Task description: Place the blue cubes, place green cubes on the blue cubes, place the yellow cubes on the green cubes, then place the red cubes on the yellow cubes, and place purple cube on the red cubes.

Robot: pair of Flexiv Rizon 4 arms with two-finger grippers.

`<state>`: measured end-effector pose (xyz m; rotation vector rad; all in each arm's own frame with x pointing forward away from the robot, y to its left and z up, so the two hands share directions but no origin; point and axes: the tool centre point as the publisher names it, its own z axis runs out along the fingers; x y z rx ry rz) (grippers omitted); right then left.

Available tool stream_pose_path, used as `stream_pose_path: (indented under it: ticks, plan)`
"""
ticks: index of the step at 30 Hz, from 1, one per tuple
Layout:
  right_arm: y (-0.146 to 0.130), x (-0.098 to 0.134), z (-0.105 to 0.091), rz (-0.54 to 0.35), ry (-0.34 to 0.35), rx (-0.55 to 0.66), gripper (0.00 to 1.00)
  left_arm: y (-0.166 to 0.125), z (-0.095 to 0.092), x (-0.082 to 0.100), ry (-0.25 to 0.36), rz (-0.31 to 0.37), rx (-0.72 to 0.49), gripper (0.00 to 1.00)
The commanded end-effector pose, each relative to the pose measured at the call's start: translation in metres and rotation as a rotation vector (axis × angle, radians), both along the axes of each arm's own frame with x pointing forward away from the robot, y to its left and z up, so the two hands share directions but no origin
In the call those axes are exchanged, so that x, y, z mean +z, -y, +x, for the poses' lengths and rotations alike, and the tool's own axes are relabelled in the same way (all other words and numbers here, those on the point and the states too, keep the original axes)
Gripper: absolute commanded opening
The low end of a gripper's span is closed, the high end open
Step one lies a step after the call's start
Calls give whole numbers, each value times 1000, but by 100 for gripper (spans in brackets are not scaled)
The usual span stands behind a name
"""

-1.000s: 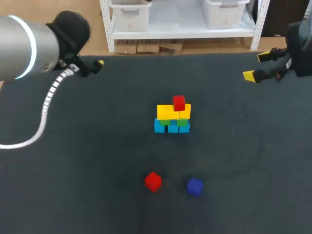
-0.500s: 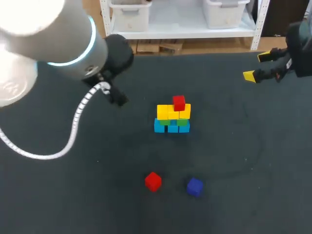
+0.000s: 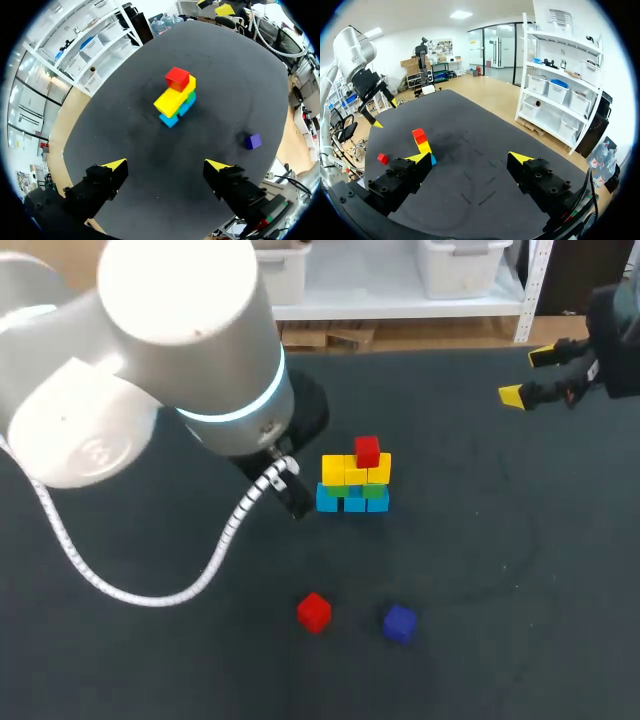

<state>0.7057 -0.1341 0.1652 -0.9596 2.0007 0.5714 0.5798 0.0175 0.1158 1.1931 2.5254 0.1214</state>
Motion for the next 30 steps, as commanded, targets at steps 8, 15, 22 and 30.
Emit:
stream_pose_path:
  ticks: [8,15,22,30]
  plan:
    - [0,-1,0,4,2,3,100,11,-19,-27,-72,-75,-16,100]
    - [0,-1,0,4,2,3,100,15,-32,-40,-221,-29,-52,100]
    - [0,-1,0,4,2,3,100,22,-36,-45,-260,-41,-85,100]
    - [0,-1,0,4,2,3,100,24,-33,-41,-239,-70,-75,100]
